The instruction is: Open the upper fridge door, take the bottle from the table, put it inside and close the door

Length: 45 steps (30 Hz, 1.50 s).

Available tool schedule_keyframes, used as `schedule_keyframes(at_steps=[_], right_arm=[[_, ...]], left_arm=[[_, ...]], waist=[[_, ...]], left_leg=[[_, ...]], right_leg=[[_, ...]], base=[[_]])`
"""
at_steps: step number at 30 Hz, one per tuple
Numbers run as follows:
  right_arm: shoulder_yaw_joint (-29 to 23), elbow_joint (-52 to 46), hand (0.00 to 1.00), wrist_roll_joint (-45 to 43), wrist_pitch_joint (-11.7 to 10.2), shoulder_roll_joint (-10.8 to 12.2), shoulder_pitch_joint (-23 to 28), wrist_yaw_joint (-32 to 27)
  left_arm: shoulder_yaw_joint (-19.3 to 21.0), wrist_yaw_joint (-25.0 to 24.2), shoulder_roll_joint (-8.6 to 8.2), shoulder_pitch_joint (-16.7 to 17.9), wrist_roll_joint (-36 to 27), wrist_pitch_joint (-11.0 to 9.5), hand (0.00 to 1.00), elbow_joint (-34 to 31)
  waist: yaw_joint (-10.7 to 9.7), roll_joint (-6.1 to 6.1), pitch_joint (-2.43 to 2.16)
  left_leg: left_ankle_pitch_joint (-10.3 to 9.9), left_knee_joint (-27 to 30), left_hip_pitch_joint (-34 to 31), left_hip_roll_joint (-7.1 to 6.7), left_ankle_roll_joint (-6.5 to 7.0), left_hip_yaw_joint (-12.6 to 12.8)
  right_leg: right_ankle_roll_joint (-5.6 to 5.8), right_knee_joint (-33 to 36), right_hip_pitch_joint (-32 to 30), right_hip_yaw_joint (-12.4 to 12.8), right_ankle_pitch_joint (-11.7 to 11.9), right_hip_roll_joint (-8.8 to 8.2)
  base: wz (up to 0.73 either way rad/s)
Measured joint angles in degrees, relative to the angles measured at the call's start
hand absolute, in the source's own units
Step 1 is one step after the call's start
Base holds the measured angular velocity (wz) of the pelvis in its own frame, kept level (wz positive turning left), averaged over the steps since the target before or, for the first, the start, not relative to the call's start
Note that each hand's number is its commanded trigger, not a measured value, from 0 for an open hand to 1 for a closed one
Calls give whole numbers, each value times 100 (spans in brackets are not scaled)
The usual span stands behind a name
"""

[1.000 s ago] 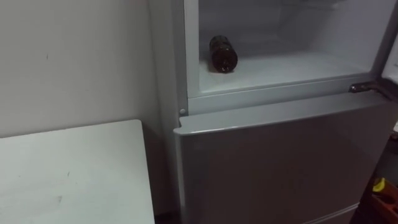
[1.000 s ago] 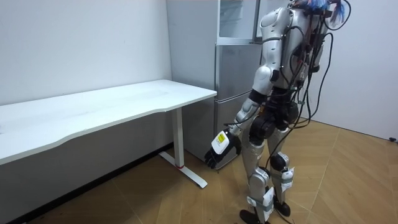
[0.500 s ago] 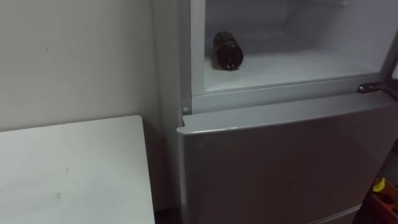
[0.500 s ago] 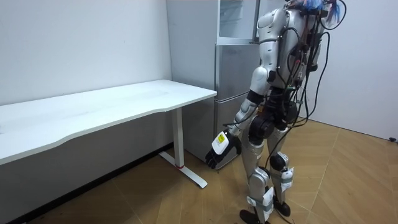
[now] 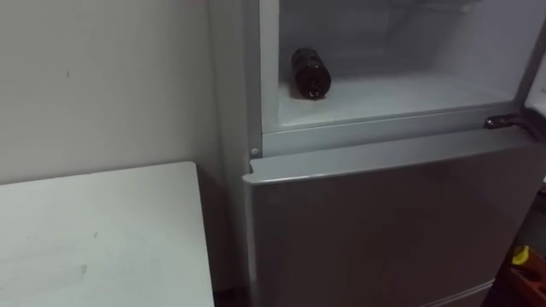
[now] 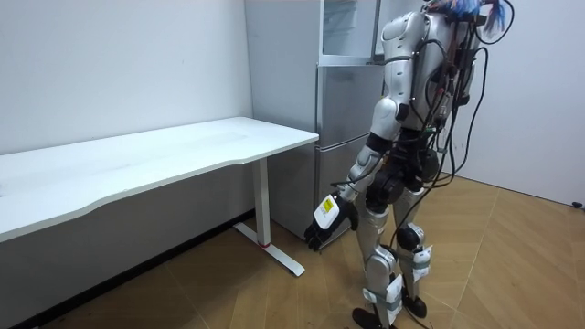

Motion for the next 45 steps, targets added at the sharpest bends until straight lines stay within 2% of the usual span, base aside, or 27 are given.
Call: schedule_keyframes(at_steps=[11, 20, 31, 39, 45], right_arm=[[436, -356, 0, -11, 87, 2, 199, 569], [436, -375, 0, 31, 101, 1, 207, 689], [437, -375, 0, 23, 142, 1, 207, 737], [548, -432, 0, -980, 211, -1, 91, 751], [1115, -445, 0, -1436, 272, -2, 50, 840]], left_arm=[[7, 3, -5, 42, -2, -1, 0, 5], [8, 11, -7, 78, -2, 1, 0, 6], [9, 70, -8, 70, 0, 3, 0, 3], [-5, 75, -7, 68, 94, 5, 0, -21], [-139, 91, -2, -2, 86, -6, 0, -25]], waist=[[77, 21, -11], [149, 62, 11], [151, 53, 10], [165, 1, 13], [227, -38, 14]], left_leg=[[-1, -4, 14, 15, -1, -3], [-2, 4, 69, 18, -3, -14], [-2, -6, 67, 12, -3, -3], [-1, -17, 24, 8, -4, -29], [-1, -1, 3, 21, -4, -18]], right_leg=[[-8, 14, 30, 5, 5, 13], [-15, 3, 110, -25, 11, 10], [-14, -90, 116, -24, 11, 13], [-12, -100, 93, -35, 10, 15], [-16, -74, 115, -36, 31, 18]], base=[[0], [0], [0], [0], [0]])
